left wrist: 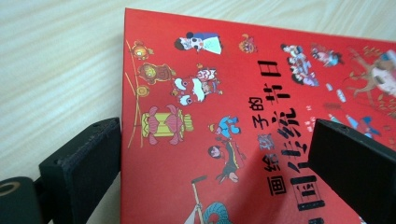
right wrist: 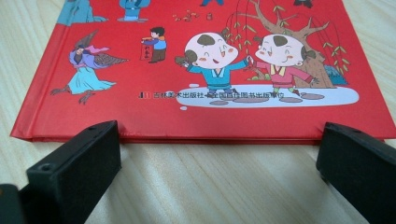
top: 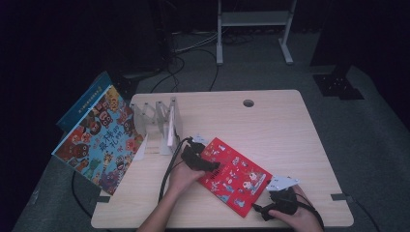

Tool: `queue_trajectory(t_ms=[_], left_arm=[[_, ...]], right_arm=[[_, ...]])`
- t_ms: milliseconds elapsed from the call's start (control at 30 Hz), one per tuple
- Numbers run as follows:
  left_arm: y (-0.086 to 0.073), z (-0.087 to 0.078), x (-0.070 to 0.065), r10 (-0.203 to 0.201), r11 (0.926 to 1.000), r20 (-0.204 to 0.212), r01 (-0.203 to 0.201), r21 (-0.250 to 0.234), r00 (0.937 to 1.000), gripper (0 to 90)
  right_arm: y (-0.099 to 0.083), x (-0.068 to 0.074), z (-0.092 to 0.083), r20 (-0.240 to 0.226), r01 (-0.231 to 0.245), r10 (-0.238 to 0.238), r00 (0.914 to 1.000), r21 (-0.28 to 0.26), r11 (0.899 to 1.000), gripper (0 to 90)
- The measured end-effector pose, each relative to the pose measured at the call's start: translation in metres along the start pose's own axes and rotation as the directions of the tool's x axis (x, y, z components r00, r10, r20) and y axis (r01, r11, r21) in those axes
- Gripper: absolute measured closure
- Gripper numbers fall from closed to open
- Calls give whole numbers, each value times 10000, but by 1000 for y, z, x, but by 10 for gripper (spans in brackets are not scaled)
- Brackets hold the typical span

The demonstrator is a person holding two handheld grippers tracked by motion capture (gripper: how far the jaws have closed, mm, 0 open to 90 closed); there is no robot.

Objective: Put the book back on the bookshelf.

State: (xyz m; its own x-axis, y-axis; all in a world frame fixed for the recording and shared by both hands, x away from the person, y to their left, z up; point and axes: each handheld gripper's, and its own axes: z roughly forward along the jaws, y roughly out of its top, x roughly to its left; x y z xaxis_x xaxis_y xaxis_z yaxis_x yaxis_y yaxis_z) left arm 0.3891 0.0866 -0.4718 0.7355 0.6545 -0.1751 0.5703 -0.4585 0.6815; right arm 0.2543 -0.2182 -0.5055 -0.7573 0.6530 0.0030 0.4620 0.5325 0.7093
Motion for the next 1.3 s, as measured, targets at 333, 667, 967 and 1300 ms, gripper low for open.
queue_trajectory(t_ms=[333, 667, 967, 1300], left_arm=[[12, -26, -6, 81, 9956, 404, -43, -935, 9992, 60], [33, -59, -22, 825, 9825, 774, -680, -1735, 9936, 108], [52, -85, -37, 1480, 9650, 949, -1228, -2318, 9844, 156], [62, -106, -45, 1918, 9488, 1116, -1551, -2752, 9751, 242]], right_arm=[[-1, 1, -1, 35, -103, 103, 9999, -2, 9999, 0], [-2, 1, -2, 94, -199, 199, 9998, 0, 9998, 0], [4, 6, 3, 238, -316, 316, 9992, -1, 9995, 0], [13, 7, 11, 260, -455, 455, 9986, -10, 9990, 0]])
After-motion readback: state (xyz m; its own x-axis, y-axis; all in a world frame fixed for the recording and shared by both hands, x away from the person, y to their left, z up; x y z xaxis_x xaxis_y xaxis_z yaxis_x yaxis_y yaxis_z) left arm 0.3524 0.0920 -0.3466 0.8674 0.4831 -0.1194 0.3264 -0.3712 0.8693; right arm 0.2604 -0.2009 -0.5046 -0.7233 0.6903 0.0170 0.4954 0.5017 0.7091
